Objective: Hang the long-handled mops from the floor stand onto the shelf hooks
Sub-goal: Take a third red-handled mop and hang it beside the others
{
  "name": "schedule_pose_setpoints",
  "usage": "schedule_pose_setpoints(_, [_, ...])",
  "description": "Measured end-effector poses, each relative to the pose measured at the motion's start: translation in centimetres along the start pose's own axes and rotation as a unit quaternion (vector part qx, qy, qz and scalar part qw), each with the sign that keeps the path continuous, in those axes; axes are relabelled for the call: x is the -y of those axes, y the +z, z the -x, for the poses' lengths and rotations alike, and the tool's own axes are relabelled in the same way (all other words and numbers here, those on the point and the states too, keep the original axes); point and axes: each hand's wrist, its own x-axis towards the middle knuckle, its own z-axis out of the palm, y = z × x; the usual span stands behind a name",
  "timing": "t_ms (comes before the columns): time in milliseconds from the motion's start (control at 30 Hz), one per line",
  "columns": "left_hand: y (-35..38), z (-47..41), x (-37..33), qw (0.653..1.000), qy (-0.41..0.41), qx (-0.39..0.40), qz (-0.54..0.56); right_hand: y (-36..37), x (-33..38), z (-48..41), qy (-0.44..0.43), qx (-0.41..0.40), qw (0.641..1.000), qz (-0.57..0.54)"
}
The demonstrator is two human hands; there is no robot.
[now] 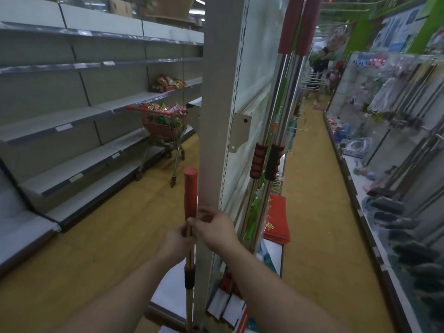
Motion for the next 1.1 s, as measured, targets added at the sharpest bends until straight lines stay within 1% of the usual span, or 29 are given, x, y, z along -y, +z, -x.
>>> schedule_pose_setpoints(233, [-0.5, 2.5, 2.0, 0.998, 0.001, 0.065, -0.006, 2.1, -0.6, 1.6, -0.022, 0.025, 0.998, 0.048])
schedule_pose_setpoints(400, [-0.4, 3.5, 3.3, 0.997, 0.014, 0.079, -0.020, 3.2, -1.1, 2.8, -0.029, 0.033, 0.997, 0.059])
schedule_pose_setpoints(533, [0.0, 3.9, 4.8, 0.994, 0.001, 0.101, -0.047, 3.6, -1.2, 3.6, -0.021, 0.051, 0.997, 0.045])
schedule_pose_setpoints(667, [0.7, 4.1, 6.4, 0.992, -0.044, 0.096, -0.065, 3.6, -1.5, 4.5, -0.009, 0.052, 0.997, 0.062])
schedule_pose_setpoints(900, [1.6, 4.7, 8.3, 0.993, -0.024, 0.103, -0.049, 3.1, -1.6, 6.5, -0.042, 0.045, 0.994, 0.091])
schedule_pose_setpoints(1100, [2.1, 6.4, 7.3, 0.993, -0.009, 0.112, -0.034, 1.6, -1.8, 8.8, -0.040, 0.037, 0.997, 0.054])
